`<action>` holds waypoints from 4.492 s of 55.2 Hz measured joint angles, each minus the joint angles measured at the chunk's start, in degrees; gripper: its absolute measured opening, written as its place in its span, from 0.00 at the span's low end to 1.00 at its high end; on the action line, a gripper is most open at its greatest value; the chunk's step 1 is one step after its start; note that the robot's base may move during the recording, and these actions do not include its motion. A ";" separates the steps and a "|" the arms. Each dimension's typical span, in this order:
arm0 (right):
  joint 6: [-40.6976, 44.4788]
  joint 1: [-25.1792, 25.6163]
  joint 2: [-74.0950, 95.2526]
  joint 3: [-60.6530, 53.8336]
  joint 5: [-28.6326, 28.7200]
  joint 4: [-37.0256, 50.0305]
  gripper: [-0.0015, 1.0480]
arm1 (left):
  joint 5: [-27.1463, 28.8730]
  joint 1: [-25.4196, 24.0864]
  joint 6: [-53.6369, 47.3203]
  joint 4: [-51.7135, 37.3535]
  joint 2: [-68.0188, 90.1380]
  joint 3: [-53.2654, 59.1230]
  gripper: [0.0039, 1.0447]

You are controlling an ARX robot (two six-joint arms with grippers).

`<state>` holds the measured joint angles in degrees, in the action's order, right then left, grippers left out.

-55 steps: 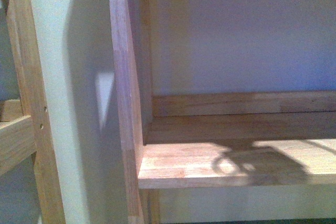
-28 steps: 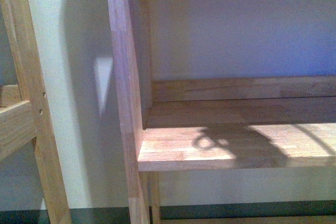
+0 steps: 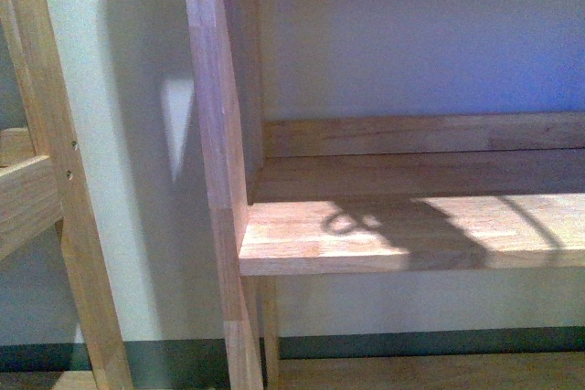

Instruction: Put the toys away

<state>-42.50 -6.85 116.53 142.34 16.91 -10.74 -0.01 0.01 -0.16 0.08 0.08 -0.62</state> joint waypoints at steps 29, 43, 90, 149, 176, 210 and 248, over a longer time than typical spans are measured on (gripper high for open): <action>2.36 -0.31 -2.58 -4.35 -4.81 2.23 0.74 | 0.02 0.00 0.02 0.00 0.00 0.00 0.95; 5.25 0.07 -4.87 -7.69 -6.99 3.96 1.00 | 0.02 0.00 0.02 0.00 0.00 0.00 0.95; 26.38 1.07 -37.44 -48.57 -14.12 20.02 1.00 | 0.00 0.00 0.00 0.00 0.00 0.00 0.95; 42.42 9.64 -102.29 -126.40 -12.09 26.51 0.99 | 0.00 0.00 0.02 0.00 0.00 0.00 0.95; 42.36 7.06 -107.75 -131.40 -16.76 8.11 0.30 | 0.00 0.00 0.00 0.00 0.00 0.00 0.95; 42.36 7.06 -112.48 -137.96 -16.76 10.01 0.15 | 0.00 0.00 0.00 0.00 0.00 0.00 0.95; 42.36 7.06 -116.13 -141.57 -16.74 10.49 0.15 | 0.02 0.00 0.00 0.00 0.00 0.00 0.95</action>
<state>-0.14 0.21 0.40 0.78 0.16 -0.25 0.01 0.01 -0.16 0.08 0.08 -0.62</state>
